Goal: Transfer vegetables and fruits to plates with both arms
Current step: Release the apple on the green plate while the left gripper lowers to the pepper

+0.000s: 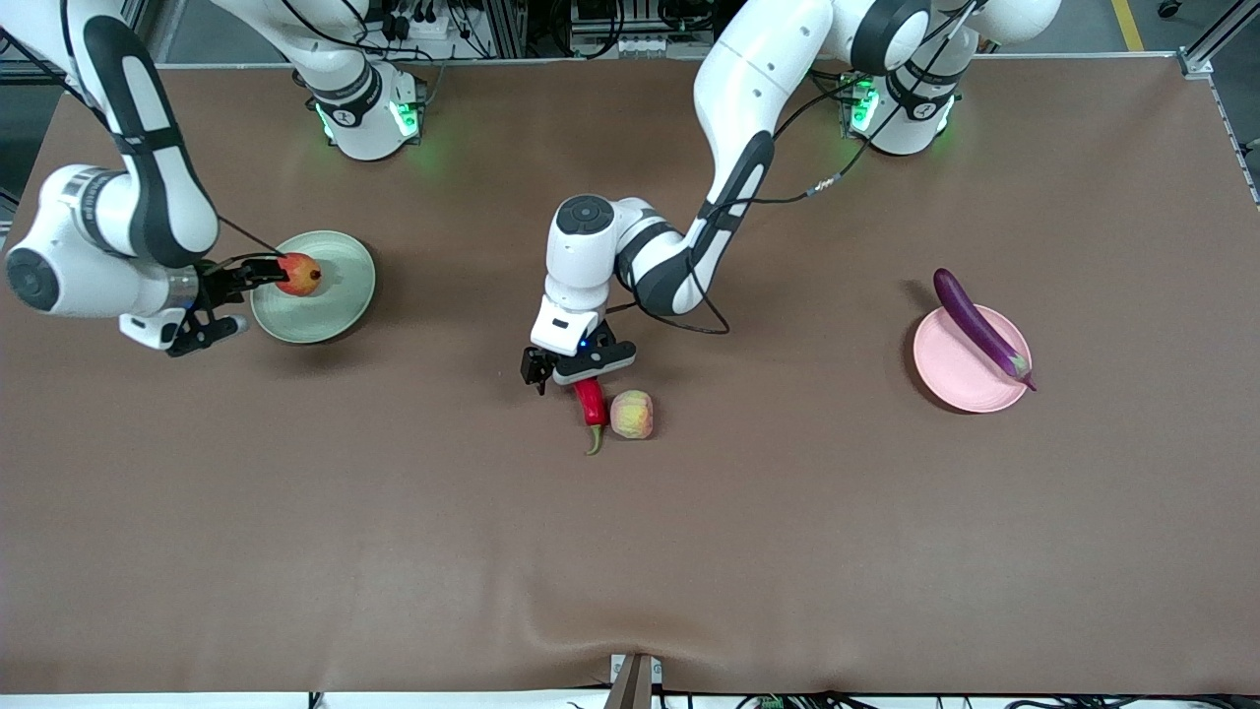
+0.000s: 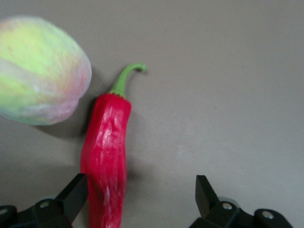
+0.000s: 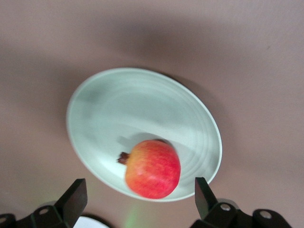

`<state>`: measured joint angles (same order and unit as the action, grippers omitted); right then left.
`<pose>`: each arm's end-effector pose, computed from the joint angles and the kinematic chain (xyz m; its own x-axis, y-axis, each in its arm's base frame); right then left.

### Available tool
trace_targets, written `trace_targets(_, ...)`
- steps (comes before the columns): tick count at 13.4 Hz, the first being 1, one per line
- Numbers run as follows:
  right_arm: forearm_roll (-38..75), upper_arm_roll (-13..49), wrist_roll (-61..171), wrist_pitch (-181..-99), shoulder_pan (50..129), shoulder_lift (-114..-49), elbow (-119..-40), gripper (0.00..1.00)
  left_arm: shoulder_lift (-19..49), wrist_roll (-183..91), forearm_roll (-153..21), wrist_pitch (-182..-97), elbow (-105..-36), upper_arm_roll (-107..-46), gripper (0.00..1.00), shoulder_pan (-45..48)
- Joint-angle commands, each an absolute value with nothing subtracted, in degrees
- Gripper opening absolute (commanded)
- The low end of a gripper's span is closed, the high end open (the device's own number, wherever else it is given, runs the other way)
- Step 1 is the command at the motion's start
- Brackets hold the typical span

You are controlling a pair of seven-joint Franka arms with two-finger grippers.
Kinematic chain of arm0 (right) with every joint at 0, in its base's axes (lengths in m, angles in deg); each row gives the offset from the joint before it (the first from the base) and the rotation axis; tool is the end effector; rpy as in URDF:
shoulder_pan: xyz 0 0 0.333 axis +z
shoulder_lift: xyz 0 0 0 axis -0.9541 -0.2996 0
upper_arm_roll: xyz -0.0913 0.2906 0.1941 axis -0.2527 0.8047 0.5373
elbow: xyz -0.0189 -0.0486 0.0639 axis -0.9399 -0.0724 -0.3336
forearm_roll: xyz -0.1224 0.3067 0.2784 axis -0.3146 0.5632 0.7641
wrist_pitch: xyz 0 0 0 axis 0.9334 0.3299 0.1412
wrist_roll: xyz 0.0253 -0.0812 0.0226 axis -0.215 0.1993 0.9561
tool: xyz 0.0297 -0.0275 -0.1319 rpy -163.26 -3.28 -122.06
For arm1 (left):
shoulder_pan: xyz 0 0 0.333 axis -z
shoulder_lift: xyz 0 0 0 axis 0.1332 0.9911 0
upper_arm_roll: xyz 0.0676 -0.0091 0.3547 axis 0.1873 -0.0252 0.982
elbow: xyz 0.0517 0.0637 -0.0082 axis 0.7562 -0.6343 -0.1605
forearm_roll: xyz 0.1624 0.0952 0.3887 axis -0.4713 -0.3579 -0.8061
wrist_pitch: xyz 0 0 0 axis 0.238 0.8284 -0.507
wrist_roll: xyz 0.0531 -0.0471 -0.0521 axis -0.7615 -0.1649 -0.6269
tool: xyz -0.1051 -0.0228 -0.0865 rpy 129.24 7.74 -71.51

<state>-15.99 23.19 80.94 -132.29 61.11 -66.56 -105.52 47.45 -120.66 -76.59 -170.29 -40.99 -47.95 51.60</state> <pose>0.5094 -0.0995 0.2791 0.8701 0.3348 -0.3618 0.2538 -0.9335 -0.2535 0.5300 -0.6806 0.1574 0.8730 0.4336 0.2233 0.3645 -0.8843 0.2918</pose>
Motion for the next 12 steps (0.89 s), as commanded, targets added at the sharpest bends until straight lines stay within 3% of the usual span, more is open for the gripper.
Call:
trace_targets(1, -13.24, 23.04, 74.78, -123.69, 65.6, -66.73, -96.03, 1.0, 50.36, -121.36, -76.35, -170.87, -38.23, -45.83, 1.0, 53.43)
trace_targets(3, -11.47, 23.04, 69.6, -123.58, 70.08, -68.04, -92.58, 1.0, 51.07, -121.89, -76.35, -170.87, -38.32, -45.83, 0.96, 53.26)
trace_targets(4, -10.6, 23.04, 66.0, -123.32, 72.72, -69.7, -89.52, 1.0, 51.07, -122.33, -76.35, -170.87, -38.49, -45.83, 0.72, 52.91)
trace_targets(5, -10.33, 23.04, 62.05, -122.79, 74.74, -71.37, -86.45, 1.0, 50.9, -122.42, -76.35, -170.87, -38.58, -45.39, 0.54, 52.55)
trace_targets(6, -9.89, 23.12, 57.92, -122.27, 77.03, -72.43, -83.98, 1.0, 50.72, -122.51, -76.18, -170.78, -38.58, -45.04, 0.43, 52.46)
trace_targets(8, -5.25, 23.04, 51.76, -122.17, 79.77, -73.41, -81.94, 1.0, 50.72, -123.21, -76.09, -170.78, -38.58, -44.77, 0.32, 51.94)
trace_targets(10, -2.51, 23.04, 45.7, -122.17, 81.87, -74.2, -80.18, 1.0, 50.72, -123.56, -75.92, -170.78, -38.76, -44.77, 0.0, 51.94)
trace_targets(12, -2.5, 23.04, 40.85, -122.17, 83.37, -74.2, -79.83, 1.0, 49.93, -125.31, -75.83, -170.7, -38.76, -44.69, 0.0, 51.94)
